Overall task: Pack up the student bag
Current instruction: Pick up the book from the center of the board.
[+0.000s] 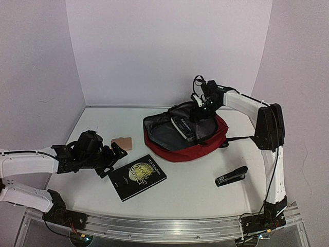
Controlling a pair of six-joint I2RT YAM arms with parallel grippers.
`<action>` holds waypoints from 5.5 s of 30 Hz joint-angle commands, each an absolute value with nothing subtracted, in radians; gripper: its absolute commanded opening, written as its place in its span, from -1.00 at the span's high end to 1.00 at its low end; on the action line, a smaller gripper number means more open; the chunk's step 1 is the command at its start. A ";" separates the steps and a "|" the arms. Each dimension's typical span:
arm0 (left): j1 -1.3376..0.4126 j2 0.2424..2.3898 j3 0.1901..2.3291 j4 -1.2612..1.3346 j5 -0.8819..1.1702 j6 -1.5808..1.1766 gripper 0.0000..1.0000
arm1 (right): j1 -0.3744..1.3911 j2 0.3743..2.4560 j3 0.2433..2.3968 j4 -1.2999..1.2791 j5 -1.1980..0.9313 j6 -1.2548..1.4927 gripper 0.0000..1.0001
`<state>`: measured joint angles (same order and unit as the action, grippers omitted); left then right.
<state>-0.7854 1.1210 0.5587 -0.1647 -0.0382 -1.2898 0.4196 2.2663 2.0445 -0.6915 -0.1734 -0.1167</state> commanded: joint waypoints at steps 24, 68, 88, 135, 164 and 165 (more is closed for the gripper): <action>-0.881 0.981 0.386 -0.315 -0.146 -1.559 -0.99 | 0.841 2.074 1.608 -0.616 -0.652 0.053 -0.58; -0.882 1.461 0.473 0.177 -0.041 -1.380 -0.40 | 0.858 2.031 1.747 -0.601 -0.763 0.084 1.00; -0.856 1.787 0.762 0.340 0.005 -1.269 -0.53 | 0.643 2.168 1.861 -0.624 -0.529 0.015 0.05; -0.511 1.767 0.979 0.072 0.542 -0.645 -0.88 | 0.608 2.293 1.833 -0.652 -0.270 -0.152 0.20; -0.556 2.036 1.064 0.415 0.950 -0.844 0.23 | 0.617 2.320 1.876 -0.651 -0.298 -0.126 0.20; -0.560 2.049 1.065 0.447 0.956 -0.863 0.27 | 0.620 2.318 1.877 -0.652 -0.299 -0.125 0.20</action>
